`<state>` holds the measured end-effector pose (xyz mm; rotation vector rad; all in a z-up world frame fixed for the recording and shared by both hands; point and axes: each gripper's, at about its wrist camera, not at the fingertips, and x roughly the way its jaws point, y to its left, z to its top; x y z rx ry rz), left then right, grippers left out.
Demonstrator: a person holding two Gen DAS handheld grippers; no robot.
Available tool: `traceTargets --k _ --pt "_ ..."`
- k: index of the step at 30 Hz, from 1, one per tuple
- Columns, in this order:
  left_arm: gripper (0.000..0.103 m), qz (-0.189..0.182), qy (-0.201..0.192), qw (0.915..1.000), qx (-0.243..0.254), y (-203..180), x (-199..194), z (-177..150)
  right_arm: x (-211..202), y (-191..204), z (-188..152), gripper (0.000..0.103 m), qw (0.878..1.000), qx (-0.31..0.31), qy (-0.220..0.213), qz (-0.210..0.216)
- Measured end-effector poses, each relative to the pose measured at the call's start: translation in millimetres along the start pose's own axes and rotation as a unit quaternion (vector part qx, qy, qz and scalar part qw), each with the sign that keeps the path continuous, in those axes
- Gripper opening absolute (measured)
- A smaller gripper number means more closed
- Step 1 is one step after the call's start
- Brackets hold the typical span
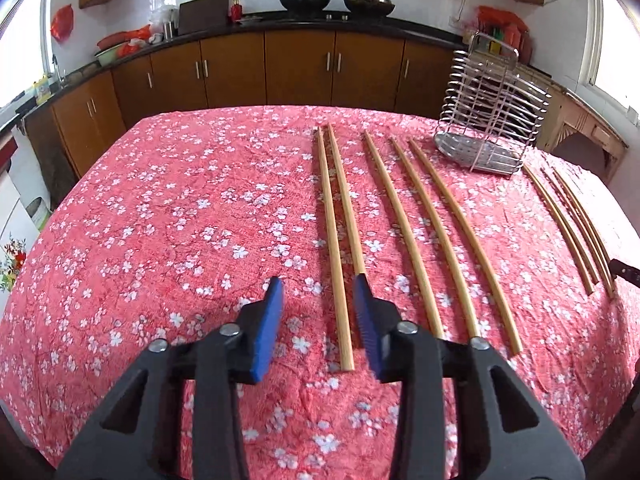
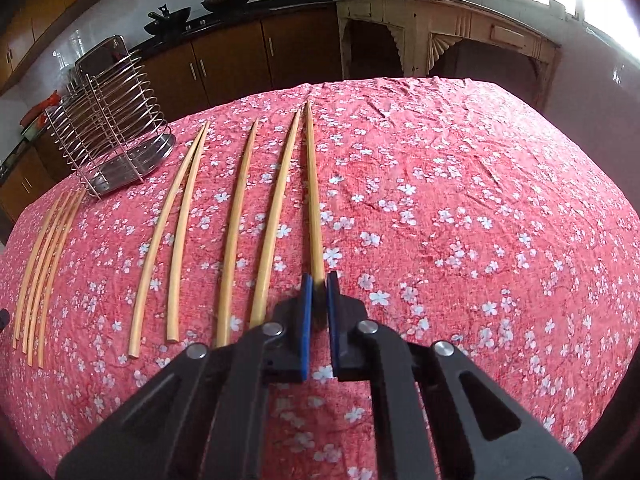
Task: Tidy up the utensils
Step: 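Grasp a wooden chopstick with the left tool while the right tool grasps another chopstick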
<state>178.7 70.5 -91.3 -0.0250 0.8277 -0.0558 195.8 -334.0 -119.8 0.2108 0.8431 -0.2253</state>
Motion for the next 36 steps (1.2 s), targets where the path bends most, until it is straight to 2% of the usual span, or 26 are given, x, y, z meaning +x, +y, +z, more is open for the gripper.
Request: traceTargets --k 2,8,11,12,31,33,36 --pt "0.034 -0.015 0.011 0.9998 -0.003 1 5 3 -2 -1 -1 0.009 1.0 0.0 0.0 0.001" --pt "0.032 -0.01 0.022 0.9996 0.013 -5 12 9 -2 0 -2 0.009 1.0 -0.003 -0.001 -0.002" --pt "0.013 0.0 0.037 0.9992 0.012 -3 18 11 -3 1 -2 0.009 1.0 -0.006 -0.002 -0.006" --pt "0.011 0.007 0.037 0.9992 0.015 -3 17 11 -3 1 -2 0.009 1.0 -0.004 -0.003 -0.007" --pt "0.012 0.023 0.033 0.9989 0.024 -13 11 3 -7 3 -6 0.009 1.0 -0.007 -0.008 -0.013" --pt "0.007 0.024 0.033 0.9989 0.023 -13 11 3 -7 2 -7 0.009 1.0 -0.004 -0.009 -0.009" --pt "0.007 0.021 0.034 0.9989 0.023 -11 11 3 -9 -5 -7 0.008 1.0 0.014 -0.007 0.011"
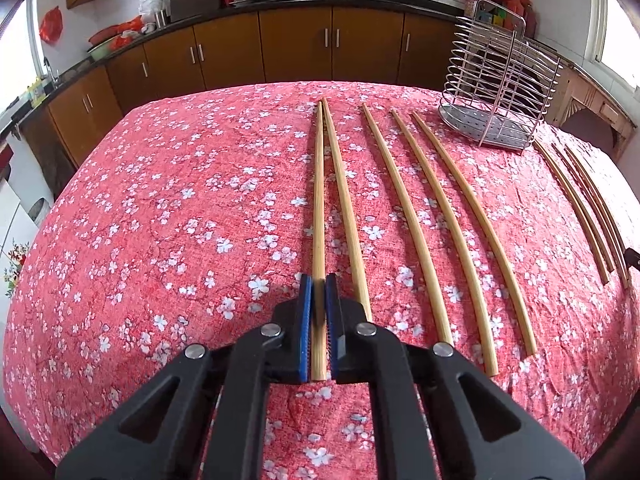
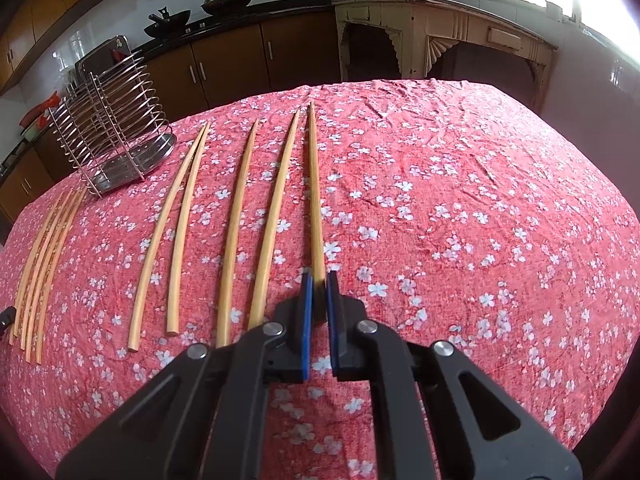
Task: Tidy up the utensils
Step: 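Grasp a wooden chopstick with the left tool while the right tool grasps another chopstick, then lift both held chopsticks upright and carry them over the wire utensil holder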
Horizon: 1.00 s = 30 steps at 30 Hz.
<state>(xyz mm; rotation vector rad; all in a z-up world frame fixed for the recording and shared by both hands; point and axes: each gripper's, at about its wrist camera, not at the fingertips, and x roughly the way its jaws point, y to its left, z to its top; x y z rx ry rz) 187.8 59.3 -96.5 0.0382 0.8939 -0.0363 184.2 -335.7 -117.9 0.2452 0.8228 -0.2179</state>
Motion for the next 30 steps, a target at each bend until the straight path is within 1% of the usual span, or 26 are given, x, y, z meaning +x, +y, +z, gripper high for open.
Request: traceTargets --k 2,6,11,15,18,21,25,30 --pt "0.007 -0.002 0.002 1.0 -0.004 3 -1 0 -5 -3 1 0.008 1.0 0.005 -0.007 0.003" --pt "0.007 -0.01 -0.014 0.9997 -0.017 11 -12 2 -28 -7 5 0.008 0.999 0.003 -0.049 0.008" --pt "0.007 -0.025 -0.069 0.9966 -0.037 24 -40 13 -59 -13 17 0.008 0.994 0.011 -0.107 0.018" --pt "0.007 -0.036 -0.123 0.9898 -0.062 34 -62 26 -78 -14 28 0.008 0.988 0.017 -0.152 0.024" --pt "0.007 -0.042 -0.163 0.9822 -0.083 40 -77 39 -93 -14 38 0.008 0.981 0.021 -0.189 0.028" --pt "0.007 -0.043 -0.194 0.9751 -0.099 45 -88 52 -104 -14 50 0.008 0.975 0.021 -0.219 0.029" --pt "0.007 -0.036 -0.22 0.9692 -0.104 45 -96 66 -111 -12 66 0.008 0.968 0.027 -0.249 0.035" --pt "0.007 -0.022 -0.232 0.9665 -0.107 46 -98 85 -114 -8 90 0.008 0.96 0.031 -0.273 0.044"
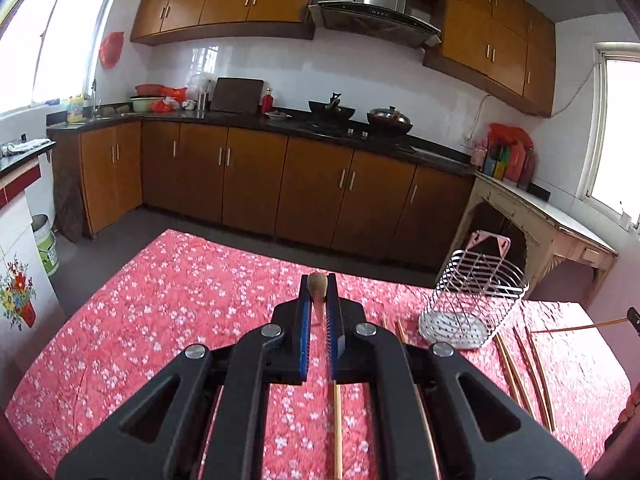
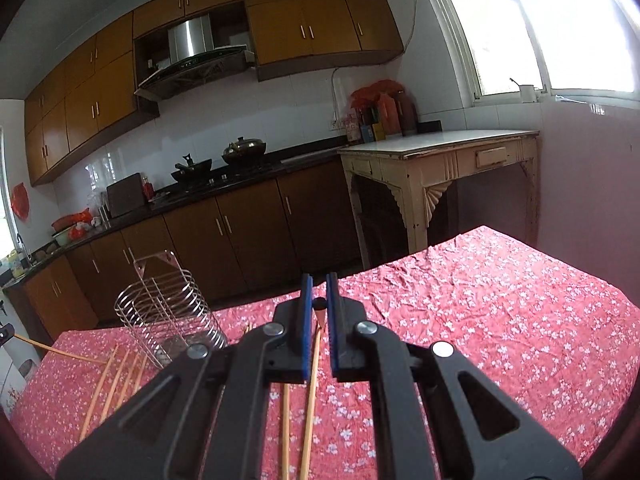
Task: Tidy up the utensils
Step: 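Lift both held chopsticks upright and carry them over the wire utensil holder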
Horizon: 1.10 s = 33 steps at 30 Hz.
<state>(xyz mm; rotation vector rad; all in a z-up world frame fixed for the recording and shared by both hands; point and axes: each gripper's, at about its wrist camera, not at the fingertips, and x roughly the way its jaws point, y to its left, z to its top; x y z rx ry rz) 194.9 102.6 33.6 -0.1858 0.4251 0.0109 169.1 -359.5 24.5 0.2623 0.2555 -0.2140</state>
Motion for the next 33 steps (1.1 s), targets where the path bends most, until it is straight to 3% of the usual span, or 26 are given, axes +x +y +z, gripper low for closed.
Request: traceTargets --k 10,17,33 --pt "0.007 0.019 -0.007 0.9998 -0.003 1 6 17 10 1 30 0.008 1.0 -0.002 -0.028 0.003" --pt "0.007 0.02 -0.015 0.9997 -0.001 5 1 25 13 3 51 0.008 1.0 -0.009 -0.025 -0.007" --pt "0.007 0.021 -0.015 0.9996 0.012 -5 4 25 28 13 44 0.008 0.999 -0.021 -0.038 -0.012"
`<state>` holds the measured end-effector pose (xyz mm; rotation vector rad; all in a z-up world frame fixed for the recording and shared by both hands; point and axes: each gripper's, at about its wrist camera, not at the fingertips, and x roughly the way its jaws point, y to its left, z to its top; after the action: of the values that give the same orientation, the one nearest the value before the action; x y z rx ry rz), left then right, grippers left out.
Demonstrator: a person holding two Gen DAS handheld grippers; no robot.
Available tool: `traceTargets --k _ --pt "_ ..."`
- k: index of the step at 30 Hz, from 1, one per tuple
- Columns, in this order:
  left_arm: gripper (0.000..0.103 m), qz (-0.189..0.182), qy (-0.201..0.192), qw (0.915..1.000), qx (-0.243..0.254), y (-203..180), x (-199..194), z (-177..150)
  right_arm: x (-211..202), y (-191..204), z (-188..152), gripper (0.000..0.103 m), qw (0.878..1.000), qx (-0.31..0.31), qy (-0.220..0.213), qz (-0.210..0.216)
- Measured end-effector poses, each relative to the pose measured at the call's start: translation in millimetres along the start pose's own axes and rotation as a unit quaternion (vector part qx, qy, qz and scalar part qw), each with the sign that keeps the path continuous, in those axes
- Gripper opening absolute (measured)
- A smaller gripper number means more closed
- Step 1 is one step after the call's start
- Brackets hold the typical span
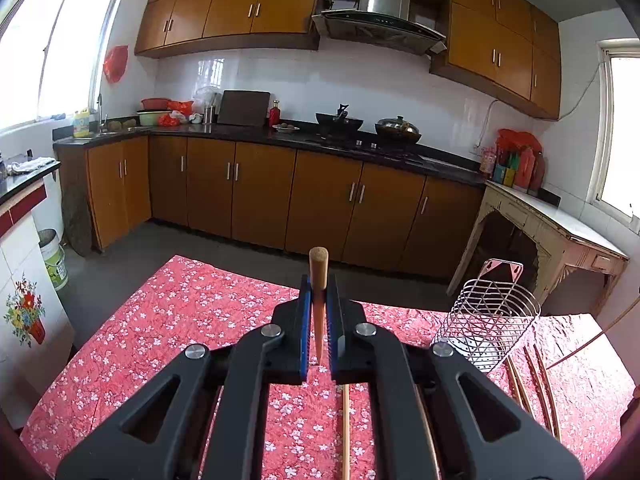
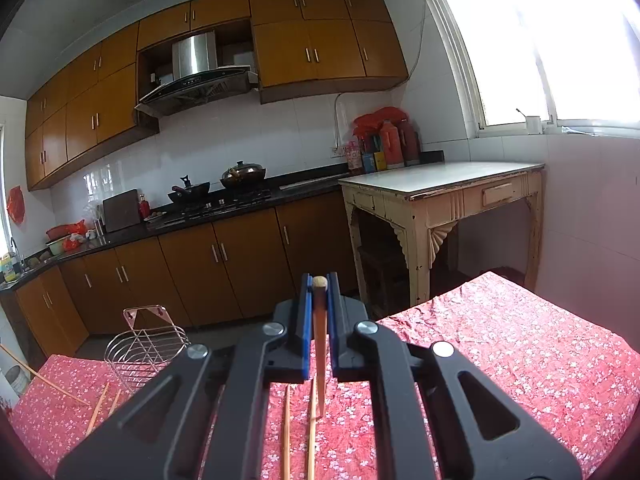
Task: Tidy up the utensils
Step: 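Lift both held chopsticks upright and carry them over the wire utensil holder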
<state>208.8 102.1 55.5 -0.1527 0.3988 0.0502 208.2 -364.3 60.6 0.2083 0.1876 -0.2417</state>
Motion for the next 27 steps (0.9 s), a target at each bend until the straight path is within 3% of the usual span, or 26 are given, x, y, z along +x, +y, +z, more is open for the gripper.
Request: traceTargets --k 5,10,14,18,23,27 --pt "0.007 -0.01 -0.008 0.9999 0.001 -8 -6 17 -13 6 23 0.008 1.0 -0.004 -0.023 0.013" --pt "0.007 -0.037 -0.034 0.9987 0.008 -33 -22 55 -30 19 69 0.008 0.998 0.005 -0.056 0.04" --pt "0.007 -0.068 -0.058 0.996 0.006 -62 -33 91 -37 38 111 0.008 0.993 0.026 -0.072 0.09" --pt "0.007 -0.087 -0.088 0.9922 0.013 -95 -40 119 -32 61 138 0.008 0.988 0.031 -0.06 0.138" --pt "0.007 -0.101 -0.097 0.9899 0.018 -132 -22 123 -10 93 133 0.008 0.987 0.0 -0.027 0.157" --pt "0.007 -0.111 -0.073 0.991 0.008 -142 2 112 12 106 117 0.008 0.986 -0.004 0.007 0.164"
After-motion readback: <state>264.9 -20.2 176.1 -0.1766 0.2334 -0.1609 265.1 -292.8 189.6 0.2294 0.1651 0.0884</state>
